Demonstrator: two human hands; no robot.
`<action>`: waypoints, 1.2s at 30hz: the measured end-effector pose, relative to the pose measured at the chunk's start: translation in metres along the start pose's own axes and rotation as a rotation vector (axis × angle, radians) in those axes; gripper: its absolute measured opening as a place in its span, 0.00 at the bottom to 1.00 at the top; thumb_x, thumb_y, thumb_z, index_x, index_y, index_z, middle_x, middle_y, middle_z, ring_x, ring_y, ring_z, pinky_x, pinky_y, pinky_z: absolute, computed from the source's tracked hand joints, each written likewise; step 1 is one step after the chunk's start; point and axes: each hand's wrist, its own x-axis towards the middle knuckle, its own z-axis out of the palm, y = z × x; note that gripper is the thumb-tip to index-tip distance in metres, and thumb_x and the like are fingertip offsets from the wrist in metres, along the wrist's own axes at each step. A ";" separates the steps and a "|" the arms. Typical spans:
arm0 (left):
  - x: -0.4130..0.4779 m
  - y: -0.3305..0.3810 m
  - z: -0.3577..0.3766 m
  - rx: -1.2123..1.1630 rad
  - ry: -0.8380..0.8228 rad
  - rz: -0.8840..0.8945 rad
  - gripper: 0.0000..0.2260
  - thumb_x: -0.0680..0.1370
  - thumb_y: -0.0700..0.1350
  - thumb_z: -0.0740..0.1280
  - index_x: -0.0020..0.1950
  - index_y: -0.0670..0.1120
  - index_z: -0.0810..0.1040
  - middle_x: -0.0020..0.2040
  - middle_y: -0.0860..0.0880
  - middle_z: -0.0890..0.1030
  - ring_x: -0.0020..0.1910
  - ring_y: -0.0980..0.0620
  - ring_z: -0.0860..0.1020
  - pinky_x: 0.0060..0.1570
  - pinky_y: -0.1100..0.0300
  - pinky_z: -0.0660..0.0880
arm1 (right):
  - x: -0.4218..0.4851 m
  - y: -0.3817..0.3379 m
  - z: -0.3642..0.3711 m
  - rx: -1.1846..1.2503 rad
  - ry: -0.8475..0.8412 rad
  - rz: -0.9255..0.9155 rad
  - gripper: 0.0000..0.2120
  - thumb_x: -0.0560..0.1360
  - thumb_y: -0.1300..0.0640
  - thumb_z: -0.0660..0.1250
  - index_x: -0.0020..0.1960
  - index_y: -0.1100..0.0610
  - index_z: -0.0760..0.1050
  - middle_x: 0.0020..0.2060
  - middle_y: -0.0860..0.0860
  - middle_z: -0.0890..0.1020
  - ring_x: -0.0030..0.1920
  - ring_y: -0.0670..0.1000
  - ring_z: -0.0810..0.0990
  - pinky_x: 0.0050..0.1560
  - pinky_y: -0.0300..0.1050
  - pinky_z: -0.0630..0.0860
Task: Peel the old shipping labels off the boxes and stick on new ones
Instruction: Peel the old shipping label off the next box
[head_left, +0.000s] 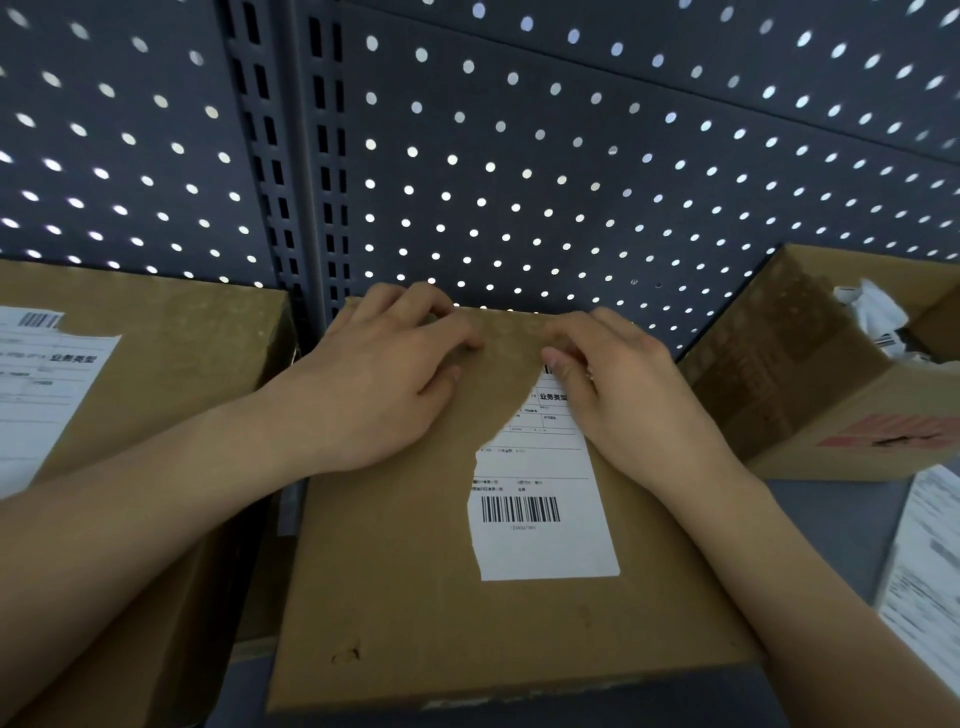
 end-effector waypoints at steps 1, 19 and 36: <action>0.000 0.000 0.000 0.001 -0.003 -0.001 0.16 0.80 0.52 0.56 0.67 0.57 0.71 0.63 0.57 0.68 0.64 0.53 0.63 0.69 0.48 0.63 | -0.001 0.000 -0.001 0.005 -0.005 0.008 0.09 0.80 0.54 0.64 0.58 0.55 0.79 0.44 0.48 0.75 0.48 0.52 0.75 0.47 0.43 0.72; 0.001 -0.001 0.001 0.012 0.005 0.004 0.16 0.80 0.50 0.59 0.68 0.57 0.71 0.64 0.57 0.68 0.64 0.53 0.63 0.69 0.50 0.61 | 0.001 0.004 0.007 -0.072 0.058 -0.076 0.07 0.81 0.59 0.63 0.49 0.60 0.80 0.46 0.52 0.77 0.44 0.56 0.78 0.42 0.55 0.79; 0.001 -0.003 0.002 0.006 0.025 0.014 0.15 0.80 0.49 0.60 0.67 0.58 0.71 0.63 0.57 0.68 0.63 0.54 0.63 0.68 0.52 0.61 | 0.006 0.003 -0.003 -0.028 -0.050 0.026 0.05 0.80 0.56 0.65 0.50 0.53 0.80 0.47 0.47 0.76 0.46 0.53 0.77 0.46 0.52 0.77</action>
